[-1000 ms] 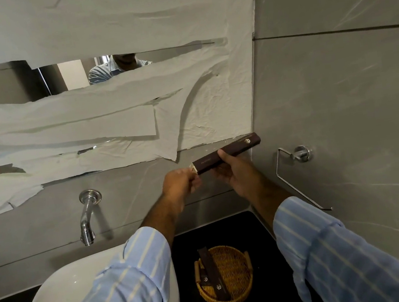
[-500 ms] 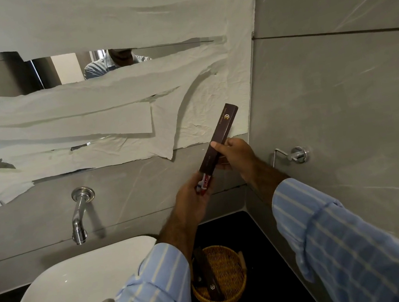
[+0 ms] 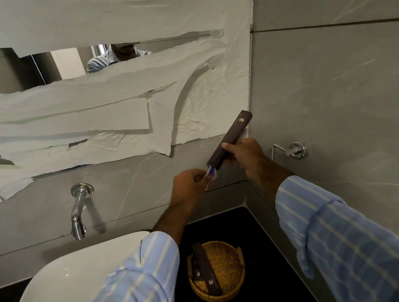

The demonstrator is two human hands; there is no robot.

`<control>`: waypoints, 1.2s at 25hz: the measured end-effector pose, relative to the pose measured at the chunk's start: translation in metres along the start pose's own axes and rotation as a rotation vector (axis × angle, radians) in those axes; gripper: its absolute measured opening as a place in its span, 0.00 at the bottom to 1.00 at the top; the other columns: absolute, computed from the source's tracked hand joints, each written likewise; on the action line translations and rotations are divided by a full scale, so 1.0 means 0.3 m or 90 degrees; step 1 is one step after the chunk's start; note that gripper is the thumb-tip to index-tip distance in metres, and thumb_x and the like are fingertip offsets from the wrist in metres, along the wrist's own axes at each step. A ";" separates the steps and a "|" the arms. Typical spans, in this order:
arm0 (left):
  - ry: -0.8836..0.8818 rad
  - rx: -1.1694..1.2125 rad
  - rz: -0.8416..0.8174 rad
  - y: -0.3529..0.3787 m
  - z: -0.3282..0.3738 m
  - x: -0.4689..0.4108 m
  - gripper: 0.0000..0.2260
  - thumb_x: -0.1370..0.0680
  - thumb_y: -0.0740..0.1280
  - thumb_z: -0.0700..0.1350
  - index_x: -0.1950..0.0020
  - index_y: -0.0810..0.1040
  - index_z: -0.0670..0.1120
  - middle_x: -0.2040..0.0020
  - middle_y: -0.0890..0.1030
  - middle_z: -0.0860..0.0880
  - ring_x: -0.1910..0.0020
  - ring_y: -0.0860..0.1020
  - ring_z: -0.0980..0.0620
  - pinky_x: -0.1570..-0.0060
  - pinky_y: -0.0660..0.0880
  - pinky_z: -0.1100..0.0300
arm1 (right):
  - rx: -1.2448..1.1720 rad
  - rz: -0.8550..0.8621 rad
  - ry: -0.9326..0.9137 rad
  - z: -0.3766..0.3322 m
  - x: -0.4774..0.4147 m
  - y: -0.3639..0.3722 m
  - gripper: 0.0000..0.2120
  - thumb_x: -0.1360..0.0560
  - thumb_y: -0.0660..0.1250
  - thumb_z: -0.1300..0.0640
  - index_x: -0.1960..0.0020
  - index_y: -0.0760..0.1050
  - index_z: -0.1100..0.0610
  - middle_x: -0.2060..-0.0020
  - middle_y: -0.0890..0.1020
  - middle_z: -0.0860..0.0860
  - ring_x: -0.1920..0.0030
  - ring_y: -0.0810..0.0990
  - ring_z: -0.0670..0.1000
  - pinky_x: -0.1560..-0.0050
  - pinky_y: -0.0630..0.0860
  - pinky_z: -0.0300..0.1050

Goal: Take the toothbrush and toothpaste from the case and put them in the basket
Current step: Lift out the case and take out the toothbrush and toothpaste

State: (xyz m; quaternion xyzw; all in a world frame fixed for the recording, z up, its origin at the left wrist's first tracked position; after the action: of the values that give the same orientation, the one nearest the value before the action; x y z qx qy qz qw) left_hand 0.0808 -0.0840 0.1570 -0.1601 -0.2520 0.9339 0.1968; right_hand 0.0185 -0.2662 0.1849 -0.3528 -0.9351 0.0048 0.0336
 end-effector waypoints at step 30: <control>-0.478 0.319 -0.267 0.503 -0.363 0.628 0.04 0.21 0.67 0.39 0.53 0.81 0.41 0.52 0.83 0.39 0.55 0.82 0.45 0.62 0.84 0.54 | -0.004 -0.004 0.335 0.733 0.589 -0.330 0.06 0.19 0.64 0.58 0.54 0.75 0.58 0.49 0.82 0.58 0.50 0.82 0.54 0.57 0.80 0.46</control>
State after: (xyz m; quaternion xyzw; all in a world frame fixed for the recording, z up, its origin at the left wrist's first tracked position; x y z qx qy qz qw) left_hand -0.0834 -0.0753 -0.0506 0.2933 -0.1001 0.8994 0.3082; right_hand -0.1937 -0.2207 -0.0208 -0.3394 -0.8951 -0.0900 0.2749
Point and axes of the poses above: each hand's wrist, its own x-axis away from the middle knuckle, its own y-axis out of the palm, z = x × y, the point moved 9 cm from there along -x, towards the middle knuckle
